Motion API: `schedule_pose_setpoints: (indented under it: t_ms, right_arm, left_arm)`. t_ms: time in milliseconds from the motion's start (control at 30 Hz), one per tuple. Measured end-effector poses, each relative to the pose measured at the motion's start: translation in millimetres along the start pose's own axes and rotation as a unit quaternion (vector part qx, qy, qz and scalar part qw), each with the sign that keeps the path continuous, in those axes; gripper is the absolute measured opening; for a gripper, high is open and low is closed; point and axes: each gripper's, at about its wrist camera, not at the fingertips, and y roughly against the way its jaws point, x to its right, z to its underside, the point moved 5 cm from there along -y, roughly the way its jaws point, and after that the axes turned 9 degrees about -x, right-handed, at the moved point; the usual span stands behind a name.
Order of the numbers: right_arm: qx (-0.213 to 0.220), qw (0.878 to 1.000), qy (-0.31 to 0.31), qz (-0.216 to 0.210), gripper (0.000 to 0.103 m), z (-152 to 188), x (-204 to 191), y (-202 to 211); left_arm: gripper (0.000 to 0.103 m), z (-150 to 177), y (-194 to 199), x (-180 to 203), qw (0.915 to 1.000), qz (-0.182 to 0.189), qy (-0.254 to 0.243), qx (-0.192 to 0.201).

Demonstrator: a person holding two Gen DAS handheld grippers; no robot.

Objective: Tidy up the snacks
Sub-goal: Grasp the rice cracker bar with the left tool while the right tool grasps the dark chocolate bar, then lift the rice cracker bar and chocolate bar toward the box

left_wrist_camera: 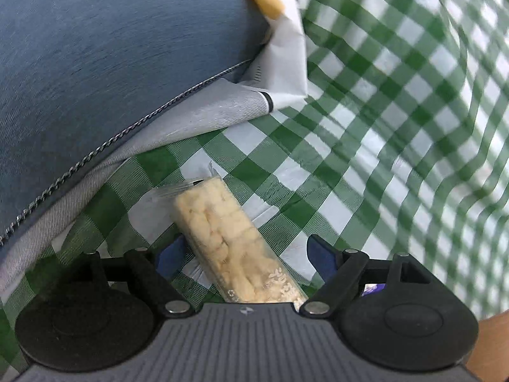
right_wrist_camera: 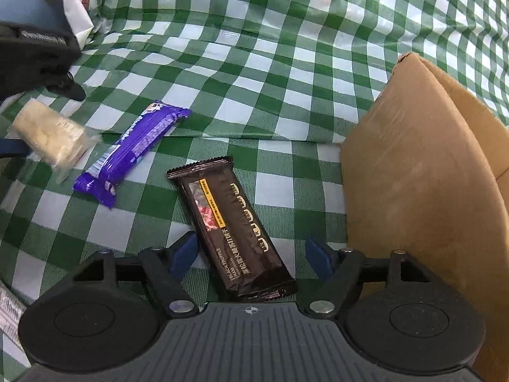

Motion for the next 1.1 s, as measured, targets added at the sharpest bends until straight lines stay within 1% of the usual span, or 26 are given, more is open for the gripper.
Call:
schedule_pose_setpoints:
  t_ms: [33,100,133,167,200,233,267,300,367,500,667,767,900,967,1033,1100]
  right_arm:
    - [-0.001,1.0,-0.002,-0.003,0.078,-0.7,0.2,-0.7]
    - [-0.001,1.0,-0.003,-0.007,0.076,-2.3,-0.2,-3.2]
    - [0.0,1.0,0.001,-0.007,0.075,-1.8,-1.1,-3.0]
    - [0.002,1.0,0.004,-0.013,0.069,-1.8,-2.0,-2.2]
    - [0.002,1.0,0.005,-0.023,0.061,-1.7,-2.9,-1.5]
    - [0.003,0.999,0.005,-0.035,0.054,-1.7,-4.1,-0.6]
    - [0.004,0.999,0.009,-0.037,0.046,-2.0,-5.5,0.2]
    - [0.006,0.999,0.015,-0.035,0.043,-1.4,-7.1,0.8]
    - [0.007,0.999,0.02,-0.034,0.04,-0.9,-9.5,3.2]
    - [0.013,0.999,0.002,-0.049,0.04,1.9,-4.4,12.1]
    - [0.039,0.998,-0.007,-0.056,0.04,14.3,4.8,44.0]
    - [0.059,0.996,0.001,-0.062,0.04,27.9,5.8,66.2]
    - [0.064,0.995,0.027,-0.064,0.04,57.4,1.3,89.3]
    - [0.069,0.994,0.046,-0.071,0.04,75.0,-2.5,100.6]
    - [0.075,0.992,0.061,-0.087,0.04,96.8,-4.9,109.0]
    - [0.069,0.991,0.077,-0.088,0.04,115.6,-9.4,112.5]
  left_arm:
    - [0.082,0.7,-0.7,1.7,0.9999,-0.009,-0.008,0.002]
    - [0.064,0.9,-0.1,1.5,0.9994,-0.024,-0.023,0.003]
    - [0.059,0.4,0.5,-0.4,0.9993,-0.025,-0.026,0.002]
    - [0.052,-0.7,1.2,-3.2,0.9996,-0.019,-0.023,-0.001]
    - [0.045,-1.6,2.0,-6.4,0.9998,-0.011,-0.017,-0.004]
    - [0.044,-2.2,2.7,-8.8,0.9999,-0.004,-0.012,-0.007]
    - [0.042,-2.6,3.7,-9.8,0.9999,0.0,-0.009,-0.009]
    - [0.042,-2.8,5.3,-11.0,0.9999,0.006,-0.005,-0.011]
    - [0.041,-0.8,9.3,-15.3,0.9997,0.017,0.003,-0.019]
    - [0.041,5.7,23.4,-25.8,0.9986,0.039,0.013,-0.031]
    - [0.041,16.5,53.7,-48.2,0.9981,0.052,0.017,-0.028]
    - [0.041,27.3,69.9,-58.0,0.9961,0.077,0.018,-0.04]
    - [0.041,43.8,91.4,-66.0,0.9949,0.088,-0.002,-0.049]
    - [0.041,52.7,100.9,-67.2,0.993,0.101,-0.022,-0.057]
    - [0.041,63.4,107.0,-64.9,0.9881,0.124,-0.048,-0.078]
    - [0.041,74.7,113.2,-62.8,0.9825,0.145,-0.068,-0.095]
